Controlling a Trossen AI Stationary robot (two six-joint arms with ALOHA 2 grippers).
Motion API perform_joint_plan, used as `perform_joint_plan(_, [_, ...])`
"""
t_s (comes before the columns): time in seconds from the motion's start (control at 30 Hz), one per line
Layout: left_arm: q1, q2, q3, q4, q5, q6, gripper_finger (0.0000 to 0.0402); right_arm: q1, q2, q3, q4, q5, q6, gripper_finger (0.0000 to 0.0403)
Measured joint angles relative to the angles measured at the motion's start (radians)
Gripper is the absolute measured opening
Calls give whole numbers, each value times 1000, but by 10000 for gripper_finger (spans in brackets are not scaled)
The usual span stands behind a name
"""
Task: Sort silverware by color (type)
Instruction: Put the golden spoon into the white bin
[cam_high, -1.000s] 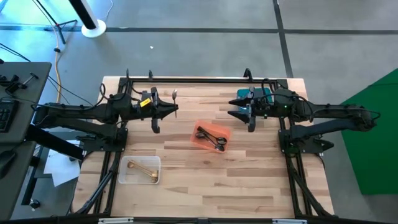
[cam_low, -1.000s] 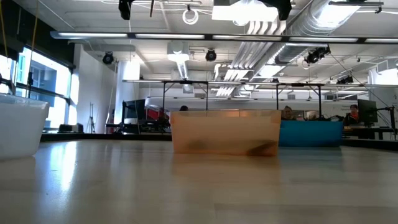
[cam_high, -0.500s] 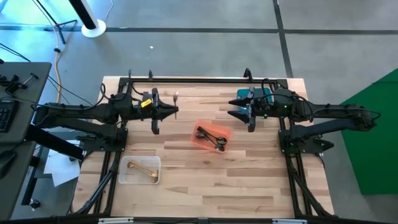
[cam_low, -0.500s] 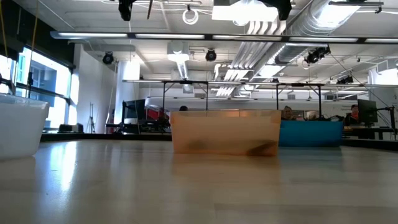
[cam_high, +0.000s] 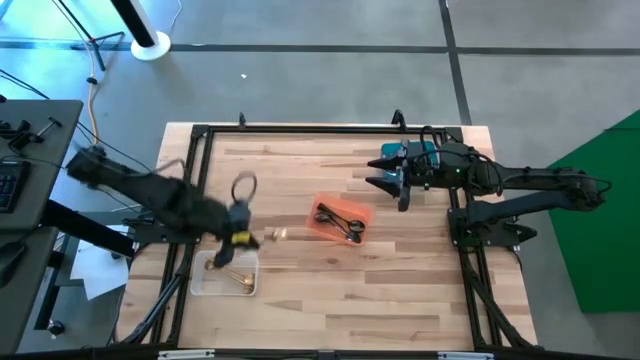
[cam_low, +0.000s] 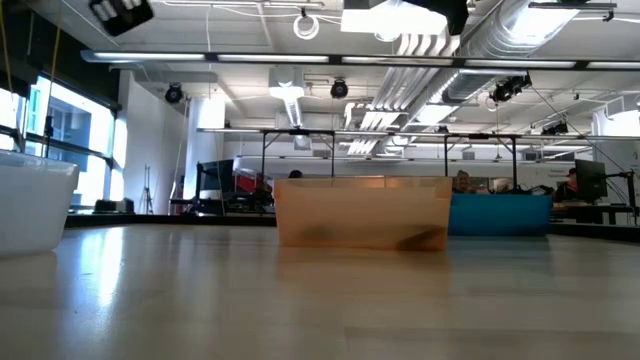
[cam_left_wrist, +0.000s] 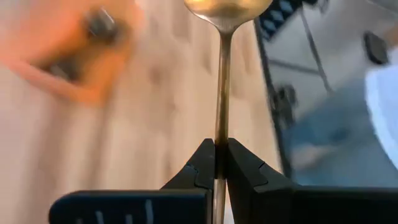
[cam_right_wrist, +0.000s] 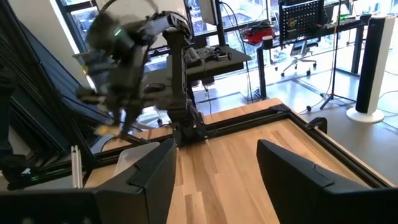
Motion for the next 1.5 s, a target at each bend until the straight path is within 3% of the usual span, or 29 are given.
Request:
perform_joint_plan(0.17, [-205,66,-87,6,-6,-135,4,0,0,0,-1,0,0,209])
perform_joint_plan(0.37, [-301,154,-179,-22,-6,-81,4,0,0,0,-5,1,0,209])
perform_joint_plan(0.7, [-336,153,-232,-164,25,22,4,0,1,0,-6,8,6,209])
perform_joint_plan(0.9, [-339,154,-282,-194,109,94,4,0,12,0,-8,15,10,209])
perform_joint_plan(1.3, [-335,165,-314,-179,83,73,10,0,72,0,-13,15,9,209])
perform_joint_plan(1.5, [-335,224,-314,-159,80,75,13,0,73,0,23,33,88,209])
